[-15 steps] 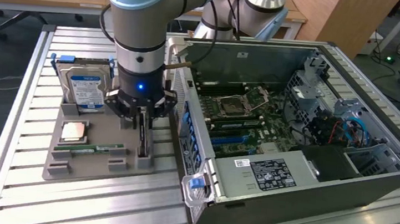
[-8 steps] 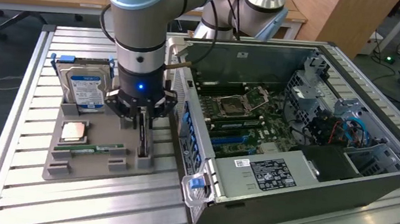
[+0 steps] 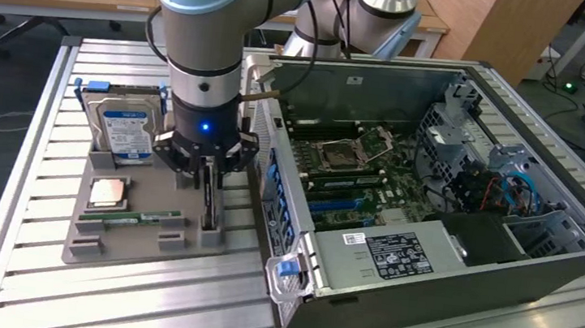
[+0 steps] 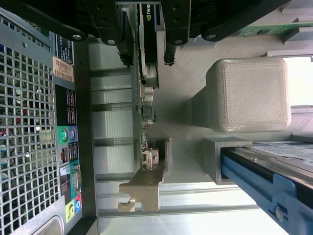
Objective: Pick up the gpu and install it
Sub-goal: 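Pick up the gpu and move the gpu toward the slot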
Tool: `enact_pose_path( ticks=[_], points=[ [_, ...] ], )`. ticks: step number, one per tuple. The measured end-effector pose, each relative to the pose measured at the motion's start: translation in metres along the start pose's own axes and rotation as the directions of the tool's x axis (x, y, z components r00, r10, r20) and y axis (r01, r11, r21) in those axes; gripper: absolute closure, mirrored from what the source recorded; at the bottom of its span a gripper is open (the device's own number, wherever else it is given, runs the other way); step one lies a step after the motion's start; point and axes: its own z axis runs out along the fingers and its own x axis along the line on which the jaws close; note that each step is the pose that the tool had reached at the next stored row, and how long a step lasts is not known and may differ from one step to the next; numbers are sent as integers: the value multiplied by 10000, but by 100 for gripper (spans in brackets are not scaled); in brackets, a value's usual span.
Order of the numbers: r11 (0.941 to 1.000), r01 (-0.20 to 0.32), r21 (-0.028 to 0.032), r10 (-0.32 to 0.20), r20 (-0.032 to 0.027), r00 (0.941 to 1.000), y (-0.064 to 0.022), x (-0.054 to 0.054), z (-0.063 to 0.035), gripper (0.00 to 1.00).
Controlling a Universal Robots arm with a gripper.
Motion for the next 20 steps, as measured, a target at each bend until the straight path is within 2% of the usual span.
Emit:
enact_pose_path(
  ticks=[16,18,20],
  points=[
    [10000,2,1,-2,0,10000,0,-1,0,61],
    [10000,1,0,-1,1,10000,0,-1,0,63],
    [10000,2,1,-2,-1,10000,0,-1,0,74]
  ],
)
